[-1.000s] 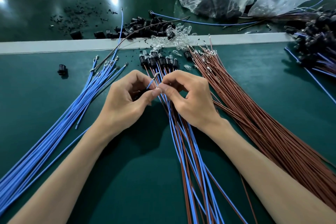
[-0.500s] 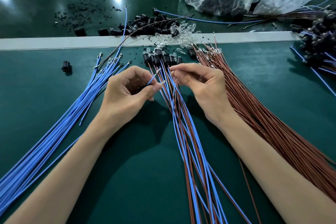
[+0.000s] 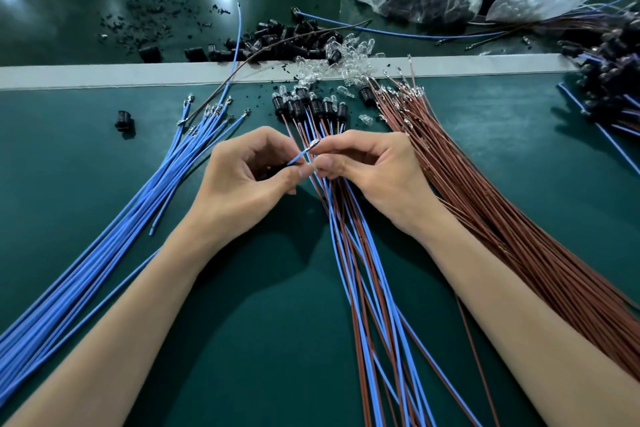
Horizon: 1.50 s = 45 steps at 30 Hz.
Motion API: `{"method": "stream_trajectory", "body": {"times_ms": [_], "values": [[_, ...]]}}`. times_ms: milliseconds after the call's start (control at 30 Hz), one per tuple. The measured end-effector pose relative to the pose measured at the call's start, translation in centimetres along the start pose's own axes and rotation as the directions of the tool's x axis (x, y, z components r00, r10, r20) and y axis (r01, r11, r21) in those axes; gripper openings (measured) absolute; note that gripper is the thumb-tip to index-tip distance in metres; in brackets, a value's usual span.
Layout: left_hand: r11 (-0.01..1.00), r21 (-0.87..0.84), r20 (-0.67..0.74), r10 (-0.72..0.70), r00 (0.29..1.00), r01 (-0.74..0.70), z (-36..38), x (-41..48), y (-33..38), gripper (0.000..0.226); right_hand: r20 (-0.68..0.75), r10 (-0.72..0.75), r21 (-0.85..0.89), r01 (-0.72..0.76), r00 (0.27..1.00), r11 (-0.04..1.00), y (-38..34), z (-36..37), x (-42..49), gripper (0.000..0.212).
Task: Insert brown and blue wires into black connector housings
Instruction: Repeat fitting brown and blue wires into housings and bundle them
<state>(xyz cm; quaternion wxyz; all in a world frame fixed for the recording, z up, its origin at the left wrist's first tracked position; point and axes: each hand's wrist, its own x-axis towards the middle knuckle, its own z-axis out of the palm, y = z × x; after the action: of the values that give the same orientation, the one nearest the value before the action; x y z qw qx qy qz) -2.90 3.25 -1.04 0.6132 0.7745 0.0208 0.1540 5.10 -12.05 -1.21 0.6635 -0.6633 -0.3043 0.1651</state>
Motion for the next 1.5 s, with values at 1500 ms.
{"method": "stream_trajectory", "body": {"times_ms": [1500], "values": [[0.998,0.044,-0.089,0.045,0.995,-0.041,0.2,-0.1,0.1,0.021,-0.018,-0.074,-0.156,0.071,0.997,0.985,0.7,0.5,-0.2,0.019]]}}
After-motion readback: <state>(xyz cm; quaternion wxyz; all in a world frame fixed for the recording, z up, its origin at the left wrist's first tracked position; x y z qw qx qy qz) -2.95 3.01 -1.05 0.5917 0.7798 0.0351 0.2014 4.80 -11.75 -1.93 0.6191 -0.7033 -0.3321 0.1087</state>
